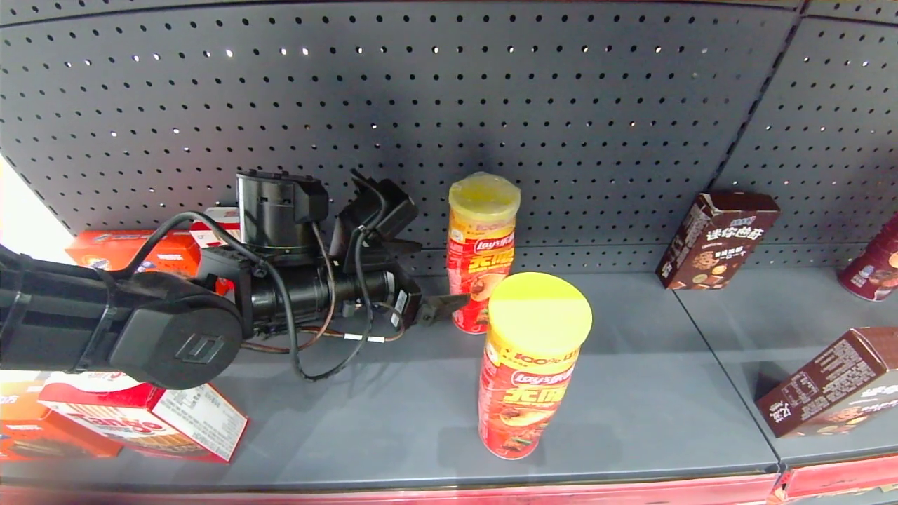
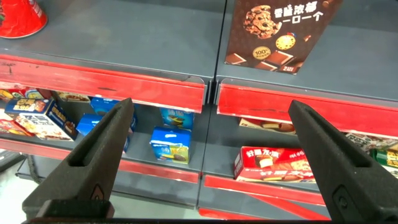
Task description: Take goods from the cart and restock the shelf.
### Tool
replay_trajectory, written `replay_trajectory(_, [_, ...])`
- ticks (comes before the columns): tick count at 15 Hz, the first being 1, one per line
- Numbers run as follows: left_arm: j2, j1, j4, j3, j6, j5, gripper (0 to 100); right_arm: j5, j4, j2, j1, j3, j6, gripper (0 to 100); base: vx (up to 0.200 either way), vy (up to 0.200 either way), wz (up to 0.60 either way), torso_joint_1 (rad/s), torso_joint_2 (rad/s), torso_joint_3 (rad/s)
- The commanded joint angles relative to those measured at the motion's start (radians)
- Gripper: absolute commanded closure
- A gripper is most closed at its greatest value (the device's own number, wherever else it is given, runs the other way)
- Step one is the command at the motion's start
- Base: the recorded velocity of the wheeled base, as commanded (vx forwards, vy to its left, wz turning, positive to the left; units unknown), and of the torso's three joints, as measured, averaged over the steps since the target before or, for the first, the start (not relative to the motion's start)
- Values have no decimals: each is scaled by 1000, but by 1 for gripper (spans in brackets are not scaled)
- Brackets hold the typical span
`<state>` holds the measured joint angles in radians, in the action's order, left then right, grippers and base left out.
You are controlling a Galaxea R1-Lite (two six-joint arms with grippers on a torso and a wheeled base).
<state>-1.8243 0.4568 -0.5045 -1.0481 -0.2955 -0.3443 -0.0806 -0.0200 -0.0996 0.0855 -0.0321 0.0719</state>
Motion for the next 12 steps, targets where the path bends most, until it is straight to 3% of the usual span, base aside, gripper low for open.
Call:
replay_trajectory(1, [-4, -3, 0, -6, 1, 10, 0, -1, 0, -2, 0, 0, 0, 0, 0, 0, 0, 0, 0, 0])
replay_trajectory(12, [-10, -29, -6, -7, 6, 65, 0, -1, 0, -2, 0, 0, 0, 0, 0, 0, 0, 0, 0, 0])
